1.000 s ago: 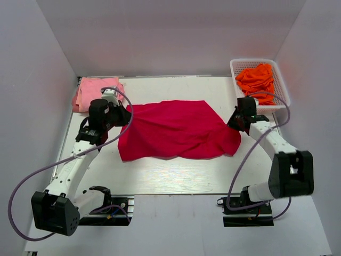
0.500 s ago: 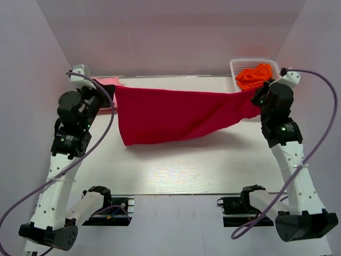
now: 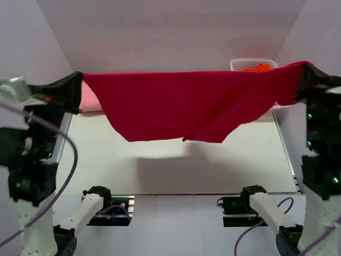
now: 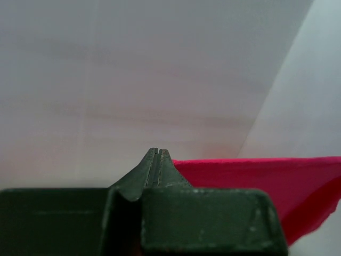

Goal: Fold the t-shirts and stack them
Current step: Flatten out the tshirt

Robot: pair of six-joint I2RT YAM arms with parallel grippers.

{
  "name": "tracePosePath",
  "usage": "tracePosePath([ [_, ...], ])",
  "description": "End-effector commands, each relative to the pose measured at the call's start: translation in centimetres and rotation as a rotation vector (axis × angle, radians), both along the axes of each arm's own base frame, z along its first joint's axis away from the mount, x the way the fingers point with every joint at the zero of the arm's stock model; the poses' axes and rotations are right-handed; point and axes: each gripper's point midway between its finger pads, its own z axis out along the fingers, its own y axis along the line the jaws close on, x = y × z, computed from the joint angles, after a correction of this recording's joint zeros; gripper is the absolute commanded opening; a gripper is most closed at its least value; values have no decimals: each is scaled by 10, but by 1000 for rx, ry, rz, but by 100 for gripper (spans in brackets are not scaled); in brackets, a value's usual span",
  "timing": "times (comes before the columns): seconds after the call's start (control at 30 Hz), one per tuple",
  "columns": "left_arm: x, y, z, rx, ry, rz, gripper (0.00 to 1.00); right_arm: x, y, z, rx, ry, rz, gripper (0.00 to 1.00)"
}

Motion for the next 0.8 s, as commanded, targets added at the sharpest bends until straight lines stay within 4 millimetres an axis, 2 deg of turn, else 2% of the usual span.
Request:
tracePosePath([
  [0.0, -57, 13, 43, 3, -141, 18, 0, -60, -2, 51, -121, -159, 4, 0],
  [0.03, -62, 13, 46, 6, -150, 10, 0, -72, -3, 57, -126, -183, 9, 0],
  [0.07, -75, 11, 53, 13, -181, -14, 0, -92, -5, 71, -136, -236, 5, 0],
  [0.1, -93, 12, 63, 12, -225, -25, 0, -103, -5, 75, -152, -254, 6, 0],
  [0.13, -99, 11, 67, 7, -239, -38, 0, -122, -2, 81, -174, -302, 29, 0],
  [0.17, -118, 10, 76, 13, -282, -59, 0, -133, -3, 86, -176, -330, 28, 0],
  [0.23, -133, 10, 83, 6, -315, -73, 0, -155, 0, 92, -202, -378, 46, 0],
  [0.3, -146, 5, 85, 5, -333, -119, 0, -165, 0, 95, -193, -398, 58, 0],
  [0.37, -144, 2, 82, 4, -322, -136, 0, -168, 2, 90, -181, -395, 73, 0],
  [0.4, -145, 2, 80, -6, -318, -143, 0, -165, 4, 88, -173, -388, 90, 0],
  [0.5, -119, 0, 62, -26, -236, -133, 0, -146, 12, 73, -152, -351, 131, 0],
  [0.53, -105, -2, 51, -21, -196, -133, 0, -132, 17, 63, -153, -321, 152, 0],
  [0.57, -97, -2, 45, -23, -174, -125, 0, -130, 19, 60, -137, -319, 165, 0],
  [0.6, -89, -5, 36, -30, -138, -132, 0, -112, 22, 48, -131, -282, 172, 0],
  [0.63, -72, -8, 19, -31, -83, -136, 0, -98, 26, 34, -108, -252, 192, 0],
  [0.67, -62, -10, 8, -27, -51, -135, 0, -90, 27, 30, -99, -248, 194, 0],
  [0.7, -52, -10, 0, -39, -24, -127, 0, -58, 30, -4, -77, -154, 197, 0],
  [0.73, -33, -14, -23, -30, 41, -126, 0, -49, 32, -14, -62, -131, 208, 0],
  [0.77, -18, -14, -37, -47, 91, -112, 0, -43, 34, -20, -51, -125, 215, 0],
])
